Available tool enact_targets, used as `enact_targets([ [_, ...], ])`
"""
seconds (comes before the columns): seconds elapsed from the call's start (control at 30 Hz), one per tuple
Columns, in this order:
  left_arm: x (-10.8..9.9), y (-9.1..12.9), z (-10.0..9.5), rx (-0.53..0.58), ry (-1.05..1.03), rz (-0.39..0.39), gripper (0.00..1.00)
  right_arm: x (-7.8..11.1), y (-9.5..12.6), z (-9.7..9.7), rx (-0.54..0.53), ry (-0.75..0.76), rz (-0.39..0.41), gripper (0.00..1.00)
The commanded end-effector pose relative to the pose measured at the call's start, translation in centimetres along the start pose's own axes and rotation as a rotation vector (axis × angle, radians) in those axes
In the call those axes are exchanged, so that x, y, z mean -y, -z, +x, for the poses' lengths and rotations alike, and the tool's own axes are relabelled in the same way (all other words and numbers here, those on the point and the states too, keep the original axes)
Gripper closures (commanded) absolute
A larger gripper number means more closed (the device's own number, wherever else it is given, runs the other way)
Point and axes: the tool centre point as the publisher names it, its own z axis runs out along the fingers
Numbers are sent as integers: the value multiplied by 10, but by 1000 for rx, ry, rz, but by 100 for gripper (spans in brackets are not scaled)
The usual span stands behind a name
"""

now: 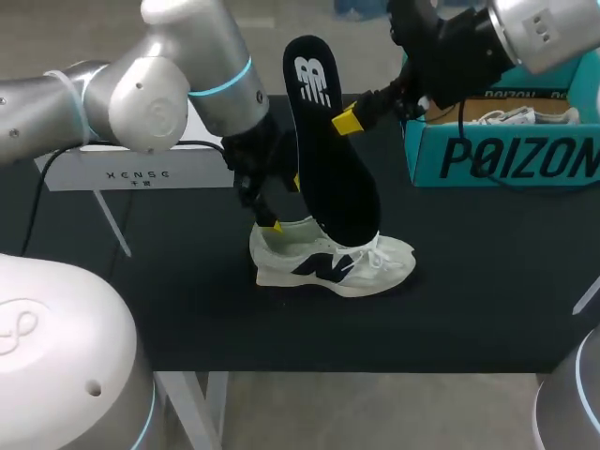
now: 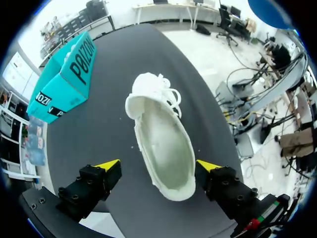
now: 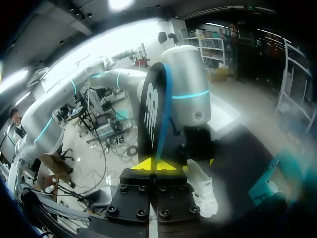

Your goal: Take the shoe out of the shoebox, open the shoe tongue, remove and reinsert the insole, then place the shoe into the shoebox

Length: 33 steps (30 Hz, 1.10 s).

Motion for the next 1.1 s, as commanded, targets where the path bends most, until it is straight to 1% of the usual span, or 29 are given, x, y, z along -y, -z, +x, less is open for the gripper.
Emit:
enact_targets([
  [0.03, 0, -24, -11, -13, 13, 6, 0, 0, -2, 0, 2, -1, 1, 100],
  [0.07, 0, -28, -11, -20, 20, 19, 0, 0, -2, 0, 2, -1, 1, 100],
  [0.3, -4, -53, -10, -48, 41, 27, 0, 0, -2, 0, 2, -1, 1, 100],
  [0.43, -4, -63, -11, -47, 46, 29, 0, 0, -2, 0, 2, -1, 1, 100],
  [0.6, -3, -70, -13, -43, 55, 27, 0, 0, -2, 0, 2, -1, 1, 100],
  [0.63, -3, -70, -14, -40, 64, 19, 21, 0, -2, 0, 2, -1, 1, 100],
  [0.67, -3, -71, -14, -40, 65, 19, 51, 0, -2, 0, 2, -1, 1, 100],
  [0.7, -3, -71, -14, -41, 65, 20, 58, 0, -2, 0, 2, -1, 1, 100],
  [0.73, -2, -71, -14, -41, 67, 19, 84, 0, -2, 0, 2, -1, 1, 100],
  [0.77, -2, -72, -14, -40, 67, 19, 100, 0, -2, 0, 2, -1, 1, 100],
  [1.1, 0, -74, -13, -52, 60, 19, 100, 0, -2, 0, 2, -1, 1, 100],
])
